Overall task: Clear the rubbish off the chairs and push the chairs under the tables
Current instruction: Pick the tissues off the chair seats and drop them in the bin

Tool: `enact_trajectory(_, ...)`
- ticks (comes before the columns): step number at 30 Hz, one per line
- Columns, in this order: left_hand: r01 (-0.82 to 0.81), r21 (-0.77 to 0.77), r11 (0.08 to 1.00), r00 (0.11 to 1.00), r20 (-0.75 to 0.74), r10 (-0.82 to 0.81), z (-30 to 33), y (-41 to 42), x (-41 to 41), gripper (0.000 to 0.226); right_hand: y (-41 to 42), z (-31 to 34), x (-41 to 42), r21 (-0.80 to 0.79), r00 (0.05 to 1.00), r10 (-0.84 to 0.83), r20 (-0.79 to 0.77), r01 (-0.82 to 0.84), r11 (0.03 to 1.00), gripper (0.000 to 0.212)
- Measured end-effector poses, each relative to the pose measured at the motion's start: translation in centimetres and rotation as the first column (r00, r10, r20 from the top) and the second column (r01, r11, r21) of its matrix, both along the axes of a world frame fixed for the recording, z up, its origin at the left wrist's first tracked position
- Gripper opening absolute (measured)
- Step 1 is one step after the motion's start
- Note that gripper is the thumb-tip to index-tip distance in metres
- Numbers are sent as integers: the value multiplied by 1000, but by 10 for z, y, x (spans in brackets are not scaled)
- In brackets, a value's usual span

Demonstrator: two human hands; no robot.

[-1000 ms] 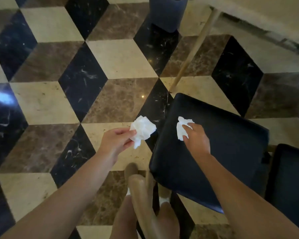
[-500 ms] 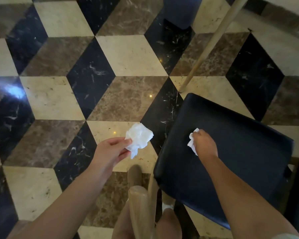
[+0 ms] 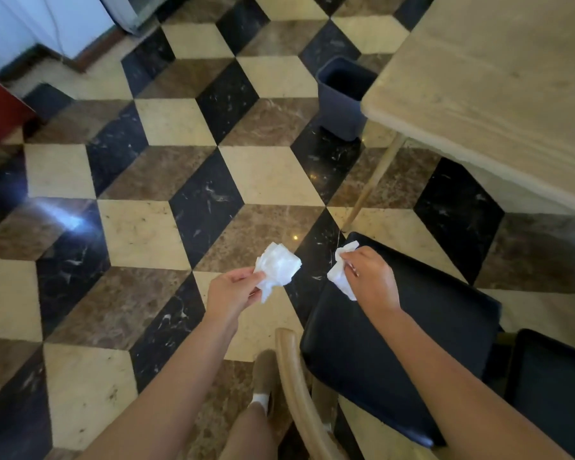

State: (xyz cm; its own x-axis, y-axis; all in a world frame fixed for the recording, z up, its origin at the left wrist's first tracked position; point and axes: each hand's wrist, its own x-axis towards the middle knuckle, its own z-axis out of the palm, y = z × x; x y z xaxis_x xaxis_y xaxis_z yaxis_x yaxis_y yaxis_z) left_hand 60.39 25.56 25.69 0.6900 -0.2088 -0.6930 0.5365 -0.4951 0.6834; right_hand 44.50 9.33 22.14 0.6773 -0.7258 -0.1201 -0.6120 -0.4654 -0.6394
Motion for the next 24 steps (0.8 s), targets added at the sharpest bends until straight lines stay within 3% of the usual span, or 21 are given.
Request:
enact_trajectory(5,-29,-84,996,998,49,34,47,15,20,22,28,72,29,-137,988,20,155,2,991,17)
enact_trajectory(9,-14,-116,993,996,90,24,70,30,48,24,53,108,65,-254,974,116,193,-65,965,19)
enact_trajectory(15,44,-147,988,990,139,-24,90,64,116,19,98,139,128,-328,961,132,244,-46,944,14)
enact_trajectory(21,125,-185,975,985,142,-100,106,77,179,2,122,144,181,-184,974,-11,226,54,982,19)
enact_trajectory(24,148,-210,966,984,126,-123,108,70,198,5,121,139,195,-244,990,31,135,3,970,18)
